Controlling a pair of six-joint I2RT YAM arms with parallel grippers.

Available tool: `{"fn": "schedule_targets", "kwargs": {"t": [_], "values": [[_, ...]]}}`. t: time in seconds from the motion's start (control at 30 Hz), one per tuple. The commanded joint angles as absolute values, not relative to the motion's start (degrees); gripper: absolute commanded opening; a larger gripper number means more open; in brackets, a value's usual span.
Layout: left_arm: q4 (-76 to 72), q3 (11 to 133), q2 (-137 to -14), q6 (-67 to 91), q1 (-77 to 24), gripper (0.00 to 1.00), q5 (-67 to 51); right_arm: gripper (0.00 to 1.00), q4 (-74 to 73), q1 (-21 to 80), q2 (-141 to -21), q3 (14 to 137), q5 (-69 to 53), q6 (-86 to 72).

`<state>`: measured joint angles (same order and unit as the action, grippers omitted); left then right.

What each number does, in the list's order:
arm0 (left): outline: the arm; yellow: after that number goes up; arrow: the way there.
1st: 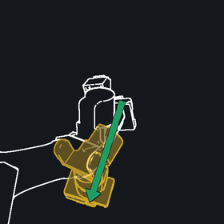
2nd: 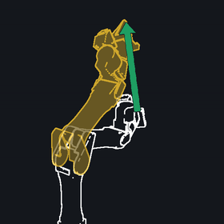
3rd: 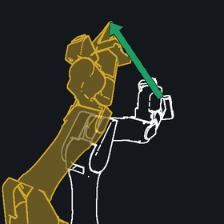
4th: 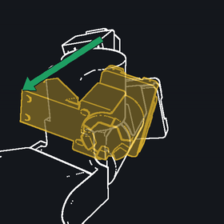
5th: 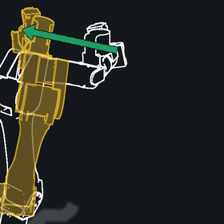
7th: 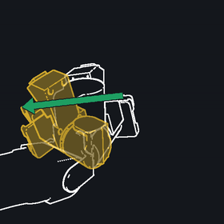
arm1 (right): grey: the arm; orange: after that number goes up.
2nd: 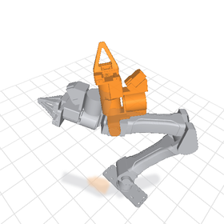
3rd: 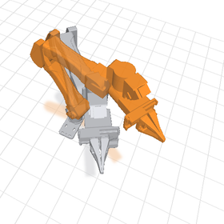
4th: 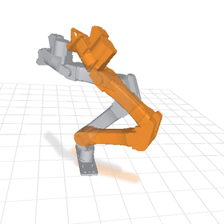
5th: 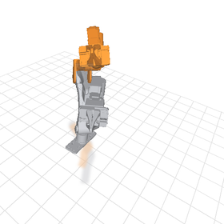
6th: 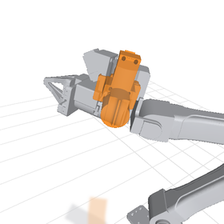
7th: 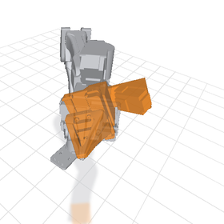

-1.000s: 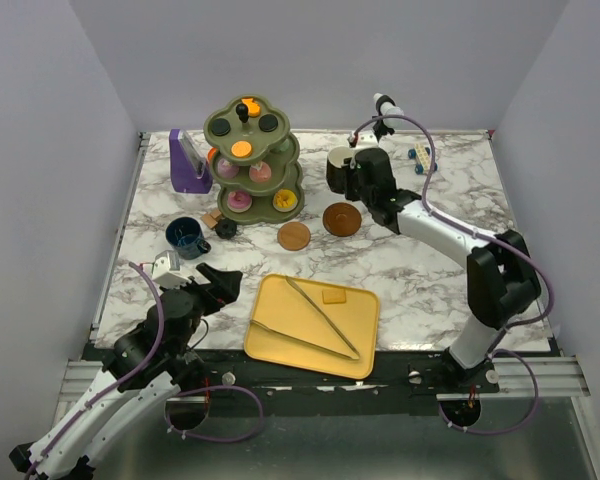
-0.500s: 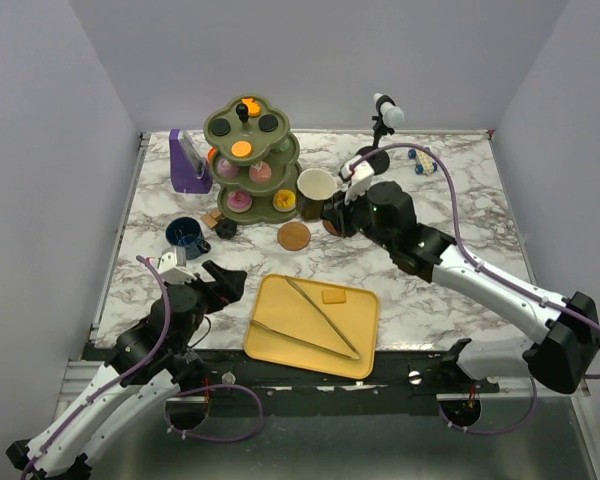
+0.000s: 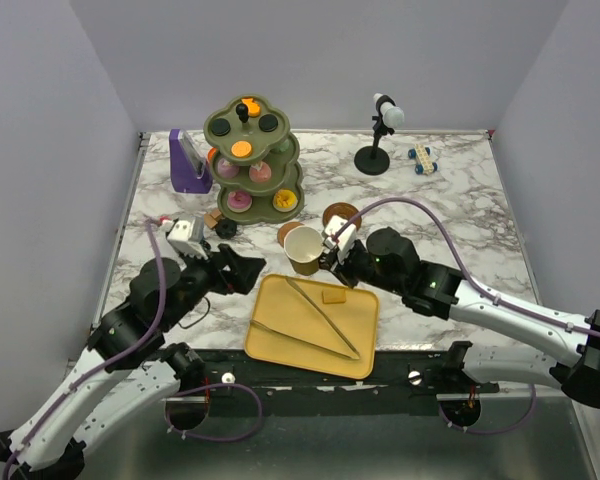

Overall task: Serve the afternoon tea
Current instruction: Pick up the cup at the center of the board.

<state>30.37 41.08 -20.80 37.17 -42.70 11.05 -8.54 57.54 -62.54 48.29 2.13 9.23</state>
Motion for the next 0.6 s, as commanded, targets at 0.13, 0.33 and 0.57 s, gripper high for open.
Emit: {"fn": "schedule_targets", "kwargs": {"t": [0.13,0.33,0.57], "values": [[32.61,50.49,-40.83,28.84,-42.08,0.93,-7.14,0.01,-2.01,61.82,-60.96,48.94,5.79,14.29],[34.06,53.93,-46.51,26.58,-41.71,0.9,-7.05,0.01,-2.46,63.62,-59.73,48.82,7.13,14.57],[35.78,55.7,-50.67,25.93,-40.97,0.8,-5.07,0.01,-2.9,64.8,-60.33,49.05,8.31,14.71]]}}
